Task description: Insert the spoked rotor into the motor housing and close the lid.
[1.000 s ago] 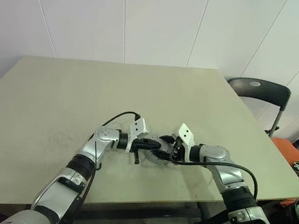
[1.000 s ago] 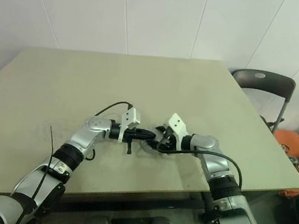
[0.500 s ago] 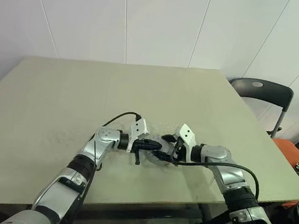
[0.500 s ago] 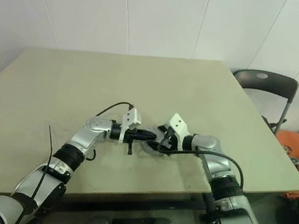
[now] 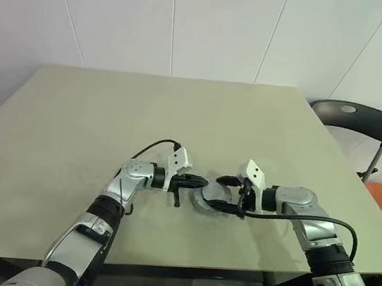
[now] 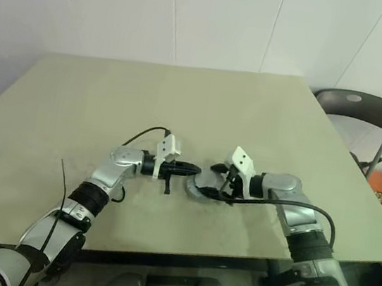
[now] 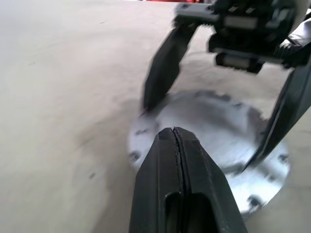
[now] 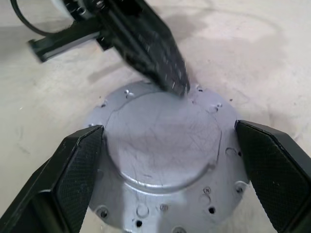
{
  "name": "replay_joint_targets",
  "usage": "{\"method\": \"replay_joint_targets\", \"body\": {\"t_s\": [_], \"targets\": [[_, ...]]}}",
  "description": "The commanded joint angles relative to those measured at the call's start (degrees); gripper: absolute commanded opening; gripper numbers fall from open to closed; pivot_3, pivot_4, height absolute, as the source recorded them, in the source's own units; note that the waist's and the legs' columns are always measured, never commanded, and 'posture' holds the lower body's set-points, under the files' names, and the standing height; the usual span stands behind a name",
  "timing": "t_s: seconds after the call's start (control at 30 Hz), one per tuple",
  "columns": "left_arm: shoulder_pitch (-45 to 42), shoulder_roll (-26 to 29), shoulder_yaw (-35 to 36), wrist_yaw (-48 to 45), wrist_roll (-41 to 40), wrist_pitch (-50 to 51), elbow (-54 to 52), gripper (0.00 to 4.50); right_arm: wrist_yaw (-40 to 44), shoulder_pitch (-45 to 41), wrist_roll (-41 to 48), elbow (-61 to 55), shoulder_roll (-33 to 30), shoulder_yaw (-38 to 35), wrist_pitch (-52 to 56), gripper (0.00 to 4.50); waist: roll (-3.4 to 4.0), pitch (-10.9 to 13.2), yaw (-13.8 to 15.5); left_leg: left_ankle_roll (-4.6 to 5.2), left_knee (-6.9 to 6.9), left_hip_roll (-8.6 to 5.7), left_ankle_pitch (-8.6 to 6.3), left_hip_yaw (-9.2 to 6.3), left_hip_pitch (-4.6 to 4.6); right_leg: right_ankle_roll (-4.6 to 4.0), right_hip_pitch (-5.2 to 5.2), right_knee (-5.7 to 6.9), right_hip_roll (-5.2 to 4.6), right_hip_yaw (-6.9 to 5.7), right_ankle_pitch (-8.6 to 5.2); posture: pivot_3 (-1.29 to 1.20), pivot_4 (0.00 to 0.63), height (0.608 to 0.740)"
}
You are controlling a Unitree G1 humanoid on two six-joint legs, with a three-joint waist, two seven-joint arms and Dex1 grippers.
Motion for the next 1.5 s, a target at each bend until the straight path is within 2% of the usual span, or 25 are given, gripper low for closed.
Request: {"method": "replay_joint_targets", "body": {"t_s": [0.03, 0.57, 0.7, 1.0, 1.23, 1.5], "targets": [[0.34, 0.20, -0.94, 0.02, 1.38, 0.53, 2.06, 0.00, -0.79, 1.03, -1.78, 4.14, -1.36, -0.12, 1.32, 4.48, -0.09, 0.03, 0.54, 0.00, 0.01, -0.01, 0.00, 0.00, -0.01, -0.02, 0.00, 0.00, -0.01, 0.00, -0.01, 0.00, 0.000, 0.740], [-0.30, 0.02, -0.97, -0.37, 1.57, -0.33, 3.58, 0.00, -5.26, 0.55, -2.77, 6.65, 2.06, -0.46, -0.23, 4.48, -0.21, 0.04, 0.31, 0.01, 0.23, -0.02, 0.01, 0.01, 0.14, 0.04, 0.21, 0.20, 0.02, -0.01, -0.26, 0.00, 0.000, 0.740], [-0.43, -0.02, -0.90, -0.50, 1.54, -0.27, 3.62, 0.00, -3.35, 0.44, 0.29, 3.36, 3.00, -1.51, 2.48, 4.48, -0.23, 0.06, 0.21, 0.01, 0.29, -0.02, 0.01, 0.02, 0.14, 0.04, 0.21, 0.49, 0.04, 0.01, -0.27, 0.00, 0.000, 0.740], [-0.83, 0.05, -0.85, -0.81, 1.55, -0.45, 4.09, 0.00, -4.97, -0.43, -0.66, 3.31, 4.05, -1.37, 2.48, 4.48, -0.21, 0.06, 0.17, 0.01, 0.28, -0.01, 0.02, 0.01, 0.17, 0.06, 0.03, 0.57, 0.07, 0.03, -0.23, 0.00, 0.000, 0.740], [0.76, 0.13, -0.79, -6.46, -2.30, 4.52, -2.05, 0.00, -5.89, -0.44, -2.02, 3.35, 4.36, -0.88, 1.95, 4.48, -0.19, 0.07, -0.78, 0.01, 0.21, 0.02, 0.02, 0.00, 0.16, 0.05, 0.03, 0.66, 0.12, 0.03, -0.25, 0.00, 0.000, 0.740], [-0.35, -0.29, 0.04, -2.99, -0.81, 2.07, 0.41, 0.00, -6.45, -0.06, -2.93, 3.35, 4.56, -0.36, 1.58, 4.48, -0.21, 0.08, -0.79, 0.01, 0.44, -0.05, 0.02, -0.01, 0.29, 0.04, 0.17, 0.65, 0.03, 0.05, -0.25, 0.00, 0.000, 0.740]]}}
